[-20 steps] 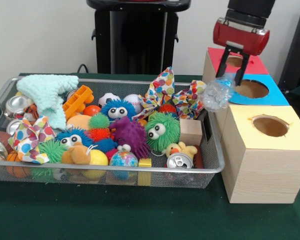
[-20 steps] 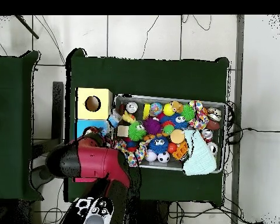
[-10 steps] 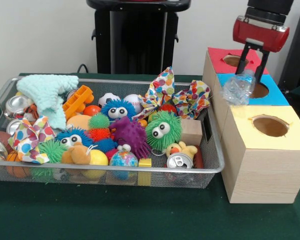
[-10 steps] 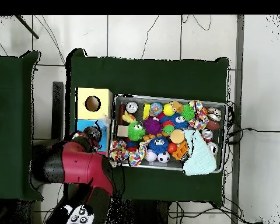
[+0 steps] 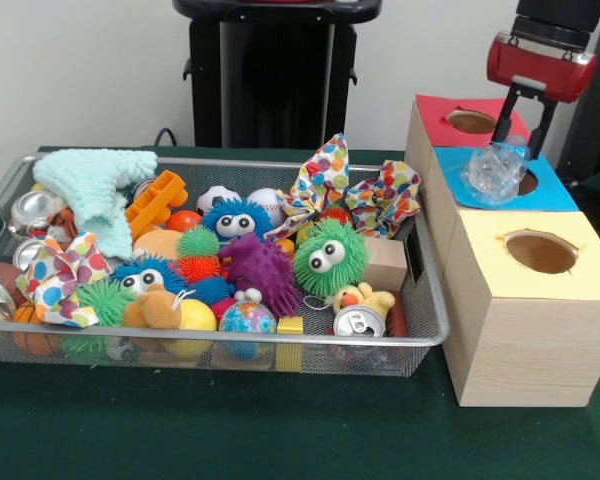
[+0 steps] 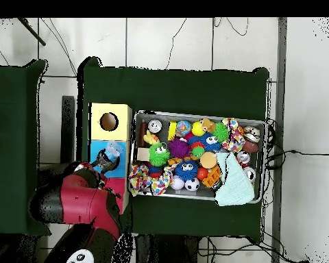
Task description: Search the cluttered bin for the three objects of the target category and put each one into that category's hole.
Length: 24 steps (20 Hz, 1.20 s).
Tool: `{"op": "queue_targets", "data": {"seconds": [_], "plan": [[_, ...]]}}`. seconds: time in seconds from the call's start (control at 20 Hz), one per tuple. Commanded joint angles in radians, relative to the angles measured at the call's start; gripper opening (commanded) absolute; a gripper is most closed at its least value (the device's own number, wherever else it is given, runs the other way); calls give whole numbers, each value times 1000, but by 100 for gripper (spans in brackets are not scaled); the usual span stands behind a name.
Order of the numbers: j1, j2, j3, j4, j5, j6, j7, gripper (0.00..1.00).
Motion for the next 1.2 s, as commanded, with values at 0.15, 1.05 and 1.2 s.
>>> {"op": "queue_targets", "data": {"seconds": [0.15,1.05,1.2], "plan": [[53,36,19,114,105,7,329,0],[47,24,34,134,144,3,251,0],[47,23,35,128,141,16,245,0]]}}
